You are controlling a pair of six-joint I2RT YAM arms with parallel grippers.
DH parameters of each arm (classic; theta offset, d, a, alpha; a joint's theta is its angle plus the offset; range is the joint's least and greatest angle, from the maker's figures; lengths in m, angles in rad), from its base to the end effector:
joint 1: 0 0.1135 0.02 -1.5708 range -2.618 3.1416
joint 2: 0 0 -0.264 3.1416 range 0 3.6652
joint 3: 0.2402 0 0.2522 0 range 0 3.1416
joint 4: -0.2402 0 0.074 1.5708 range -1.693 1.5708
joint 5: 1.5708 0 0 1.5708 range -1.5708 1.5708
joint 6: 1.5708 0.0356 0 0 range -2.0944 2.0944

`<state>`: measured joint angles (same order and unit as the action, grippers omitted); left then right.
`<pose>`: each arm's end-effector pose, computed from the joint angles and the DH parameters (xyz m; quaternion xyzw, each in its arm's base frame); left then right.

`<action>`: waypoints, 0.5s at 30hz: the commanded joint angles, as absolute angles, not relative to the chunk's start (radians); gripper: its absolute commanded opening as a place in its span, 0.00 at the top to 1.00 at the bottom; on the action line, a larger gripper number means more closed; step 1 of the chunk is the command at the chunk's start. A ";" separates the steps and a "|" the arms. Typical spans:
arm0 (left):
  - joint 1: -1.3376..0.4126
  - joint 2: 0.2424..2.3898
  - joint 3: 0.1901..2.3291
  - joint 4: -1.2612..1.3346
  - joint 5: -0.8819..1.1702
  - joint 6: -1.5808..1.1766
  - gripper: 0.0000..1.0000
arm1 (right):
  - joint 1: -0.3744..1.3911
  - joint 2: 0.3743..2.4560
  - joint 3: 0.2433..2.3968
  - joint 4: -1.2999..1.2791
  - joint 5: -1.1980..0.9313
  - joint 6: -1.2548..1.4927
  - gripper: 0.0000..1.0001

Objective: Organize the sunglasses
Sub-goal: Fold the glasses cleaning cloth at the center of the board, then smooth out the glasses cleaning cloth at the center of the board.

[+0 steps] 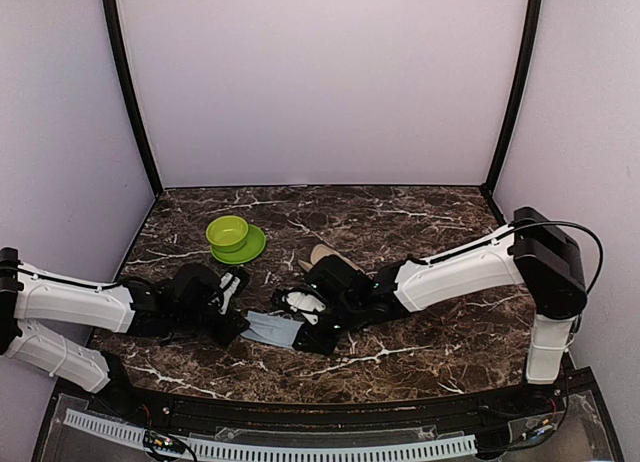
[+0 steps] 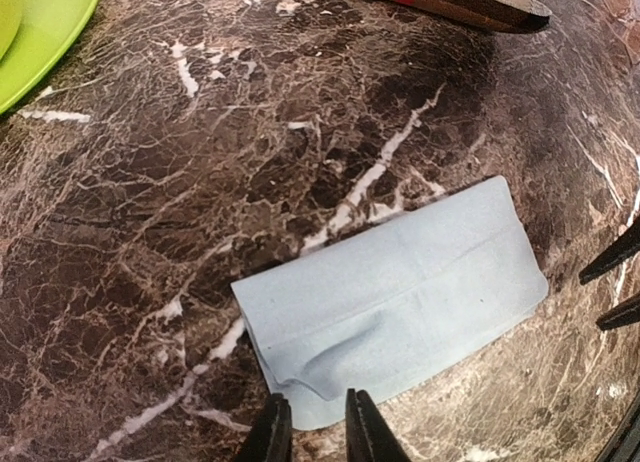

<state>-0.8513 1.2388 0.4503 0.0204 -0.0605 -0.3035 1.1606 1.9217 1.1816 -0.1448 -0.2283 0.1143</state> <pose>0.1518 -0.1700 0.1555 0.2375 0.8890 -0.1898 0.3424 0.1525 0.3709 0.1564 -0.5006 0.7914 0.2850 0.2046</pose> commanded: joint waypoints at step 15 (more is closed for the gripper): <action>-0.856 1.384 0.537 0.025 -0.117 -0.340 0.77 | 1.148 2.005 1.243 -0.062 -0.221 0.240 0.84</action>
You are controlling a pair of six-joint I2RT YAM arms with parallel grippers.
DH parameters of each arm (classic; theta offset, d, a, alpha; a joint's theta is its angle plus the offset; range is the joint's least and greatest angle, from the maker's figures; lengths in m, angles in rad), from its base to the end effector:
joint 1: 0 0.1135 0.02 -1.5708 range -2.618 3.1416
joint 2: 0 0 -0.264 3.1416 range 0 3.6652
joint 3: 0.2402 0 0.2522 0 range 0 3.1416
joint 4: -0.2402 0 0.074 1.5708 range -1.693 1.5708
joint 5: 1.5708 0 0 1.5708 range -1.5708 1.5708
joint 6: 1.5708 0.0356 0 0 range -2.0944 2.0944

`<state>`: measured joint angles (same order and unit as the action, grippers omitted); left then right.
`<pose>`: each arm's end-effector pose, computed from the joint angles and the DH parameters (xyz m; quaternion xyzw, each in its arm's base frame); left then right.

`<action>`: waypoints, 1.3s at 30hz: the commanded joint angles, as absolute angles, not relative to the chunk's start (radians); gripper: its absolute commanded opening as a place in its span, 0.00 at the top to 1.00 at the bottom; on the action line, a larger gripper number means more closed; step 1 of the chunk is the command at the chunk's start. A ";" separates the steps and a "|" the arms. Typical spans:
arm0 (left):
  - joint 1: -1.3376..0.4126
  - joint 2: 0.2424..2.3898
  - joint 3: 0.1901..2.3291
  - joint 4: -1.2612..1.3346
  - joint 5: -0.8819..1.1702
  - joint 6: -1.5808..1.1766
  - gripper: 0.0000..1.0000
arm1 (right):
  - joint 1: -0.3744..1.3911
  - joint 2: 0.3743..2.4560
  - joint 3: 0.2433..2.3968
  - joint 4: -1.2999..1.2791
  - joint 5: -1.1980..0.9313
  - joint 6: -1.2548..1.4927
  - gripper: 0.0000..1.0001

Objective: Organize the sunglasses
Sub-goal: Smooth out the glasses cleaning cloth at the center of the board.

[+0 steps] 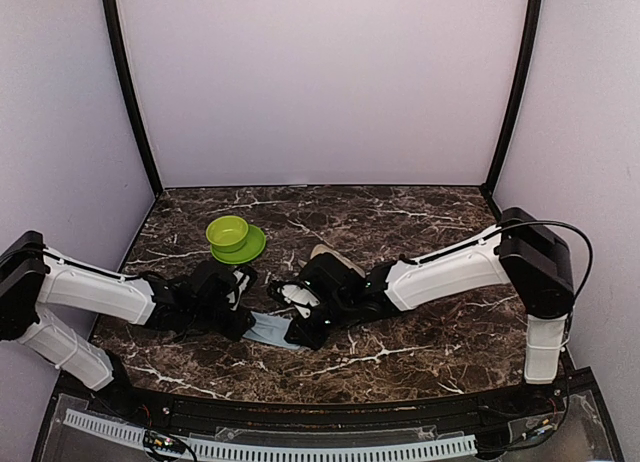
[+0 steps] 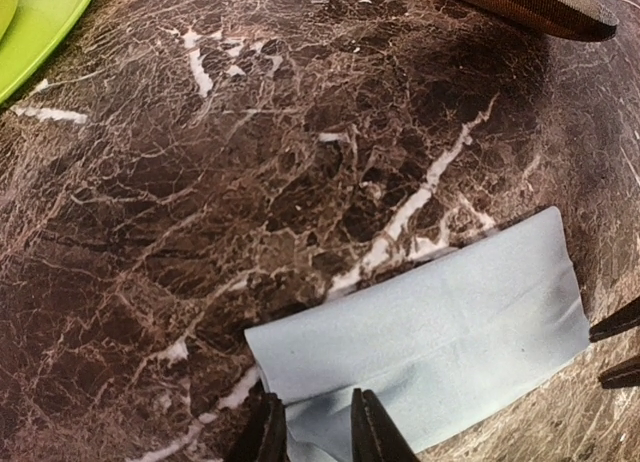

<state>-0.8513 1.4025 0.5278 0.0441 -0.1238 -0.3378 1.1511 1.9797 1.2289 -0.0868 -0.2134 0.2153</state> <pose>0.1698 -0.1871 0.1436 0.2147 0.9057 -0.1544 0.3314 0.1634 0.3846 0.1516 -0.4527 0.8113 0.3021 0.2137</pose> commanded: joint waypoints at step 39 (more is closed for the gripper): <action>-0.864 1.298 0.502 -0.154 -0.115 -0.367 0.76 | 1.158 2.008 1.189 -0.049 -0.292 0.252 0.86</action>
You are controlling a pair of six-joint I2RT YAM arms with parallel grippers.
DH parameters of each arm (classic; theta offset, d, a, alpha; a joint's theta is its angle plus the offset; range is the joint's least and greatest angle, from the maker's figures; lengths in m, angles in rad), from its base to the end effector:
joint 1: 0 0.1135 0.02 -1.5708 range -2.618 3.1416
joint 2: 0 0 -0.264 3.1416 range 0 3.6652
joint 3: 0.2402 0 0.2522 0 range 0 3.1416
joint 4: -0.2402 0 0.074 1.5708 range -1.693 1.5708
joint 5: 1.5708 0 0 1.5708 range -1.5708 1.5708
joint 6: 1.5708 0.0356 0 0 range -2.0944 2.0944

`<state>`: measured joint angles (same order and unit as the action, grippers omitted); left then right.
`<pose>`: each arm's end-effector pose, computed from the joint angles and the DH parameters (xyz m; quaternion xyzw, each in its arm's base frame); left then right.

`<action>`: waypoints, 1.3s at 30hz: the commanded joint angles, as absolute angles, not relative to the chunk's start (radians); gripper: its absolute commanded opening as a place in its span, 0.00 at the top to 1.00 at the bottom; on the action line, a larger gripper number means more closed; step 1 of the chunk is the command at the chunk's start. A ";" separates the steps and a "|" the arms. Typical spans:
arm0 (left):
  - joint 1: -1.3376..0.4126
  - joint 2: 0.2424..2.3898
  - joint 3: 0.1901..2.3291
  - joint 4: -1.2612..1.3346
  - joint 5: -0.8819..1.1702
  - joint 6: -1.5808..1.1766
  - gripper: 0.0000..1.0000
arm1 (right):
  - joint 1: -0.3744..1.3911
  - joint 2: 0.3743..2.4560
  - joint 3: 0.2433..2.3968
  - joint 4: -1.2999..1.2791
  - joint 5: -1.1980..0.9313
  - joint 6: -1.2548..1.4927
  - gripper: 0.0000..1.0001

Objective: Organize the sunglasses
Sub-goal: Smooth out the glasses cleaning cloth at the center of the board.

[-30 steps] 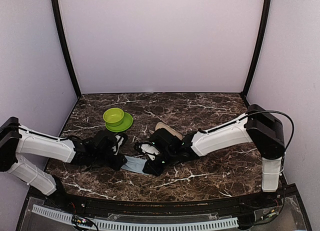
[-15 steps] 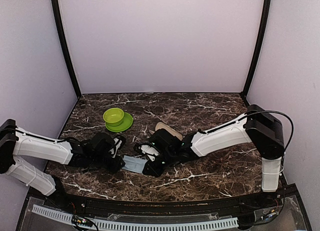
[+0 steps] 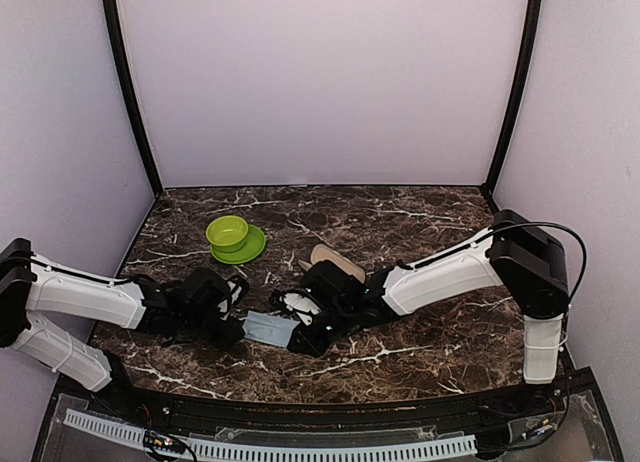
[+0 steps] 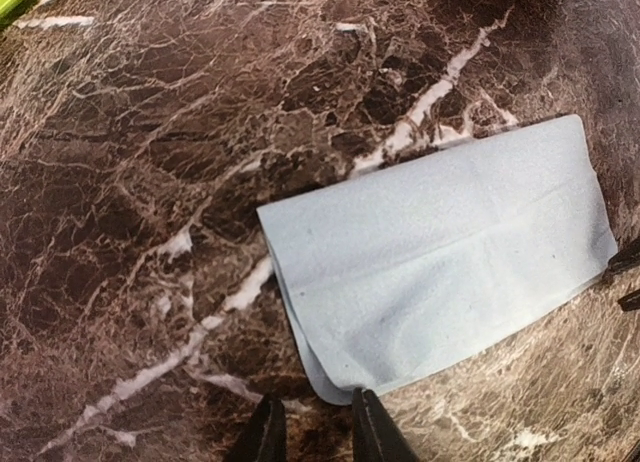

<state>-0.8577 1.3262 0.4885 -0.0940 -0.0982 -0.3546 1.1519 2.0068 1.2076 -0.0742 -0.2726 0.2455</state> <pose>0.1530 -0.1716 0.1399 0.2211 0.9222 -0.1405 0.2844 0.1600 0.3829 0.1360 -0.4494 0.8168 0.3155 0.1771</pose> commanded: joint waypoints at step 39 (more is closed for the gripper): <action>-0.864 1.350 0.518 -0.179 -0.119 -0.385 0.76 | 1.157 2.001 1.179 -0.045 -0.278 0.250 0.86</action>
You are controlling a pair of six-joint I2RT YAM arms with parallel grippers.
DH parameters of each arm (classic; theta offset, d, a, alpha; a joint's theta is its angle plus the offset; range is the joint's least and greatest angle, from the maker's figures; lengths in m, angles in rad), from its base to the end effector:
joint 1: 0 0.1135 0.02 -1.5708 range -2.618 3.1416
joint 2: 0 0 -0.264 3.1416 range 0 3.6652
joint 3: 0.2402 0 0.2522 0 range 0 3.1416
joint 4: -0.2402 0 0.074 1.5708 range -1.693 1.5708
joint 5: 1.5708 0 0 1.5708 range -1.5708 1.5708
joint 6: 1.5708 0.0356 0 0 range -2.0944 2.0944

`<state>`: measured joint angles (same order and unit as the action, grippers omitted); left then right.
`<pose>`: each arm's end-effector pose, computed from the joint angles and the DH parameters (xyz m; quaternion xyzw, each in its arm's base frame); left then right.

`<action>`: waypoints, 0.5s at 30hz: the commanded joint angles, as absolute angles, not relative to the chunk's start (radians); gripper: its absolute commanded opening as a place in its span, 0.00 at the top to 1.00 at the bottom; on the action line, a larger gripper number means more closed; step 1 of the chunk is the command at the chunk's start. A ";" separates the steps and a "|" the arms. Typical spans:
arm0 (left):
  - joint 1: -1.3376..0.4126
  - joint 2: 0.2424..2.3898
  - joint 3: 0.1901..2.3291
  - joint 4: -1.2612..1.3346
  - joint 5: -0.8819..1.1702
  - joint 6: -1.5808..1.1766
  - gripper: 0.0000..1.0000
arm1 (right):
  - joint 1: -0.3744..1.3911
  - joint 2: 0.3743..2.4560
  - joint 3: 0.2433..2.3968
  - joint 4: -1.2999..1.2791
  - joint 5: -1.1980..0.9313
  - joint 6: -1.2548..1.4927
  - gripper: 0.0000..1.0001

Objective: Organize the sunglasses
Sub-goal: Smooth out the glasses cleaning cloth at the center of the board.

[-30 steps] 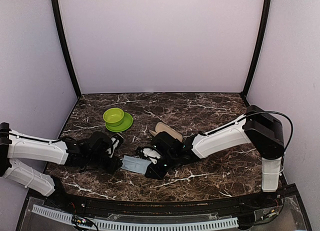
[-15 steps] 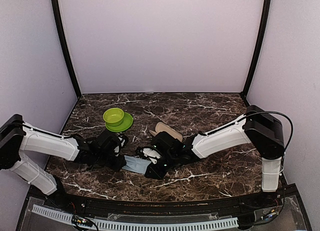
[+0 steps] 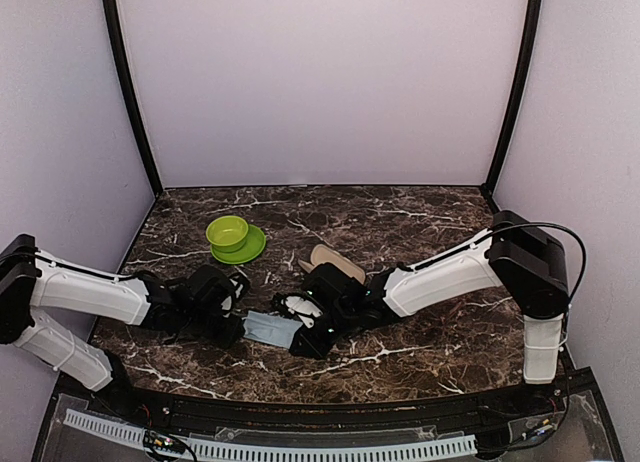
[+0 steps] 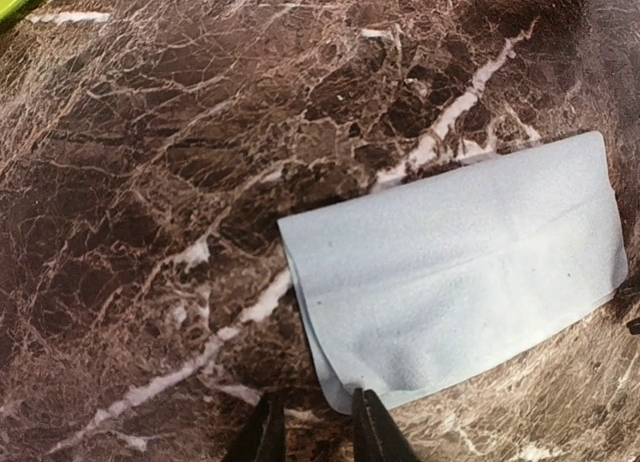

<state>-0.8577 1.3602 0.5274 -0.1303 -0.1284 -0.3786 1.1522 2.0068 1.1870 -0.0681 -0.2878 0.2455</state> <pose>0.1581 -0.1758 0.1411 0.2073 0.9296 -0.1231 0.2788 0.1577 0.3794 0.1308 -0.4516 0.8173 0.3166 0.1668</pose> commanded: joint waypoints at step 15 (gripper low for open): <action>-0.864 1.260 0.519 -0.036 -0.127 -0.420 0.74 | 1.158 1.993 1.171 -0.041 -0.272 0.252 0.86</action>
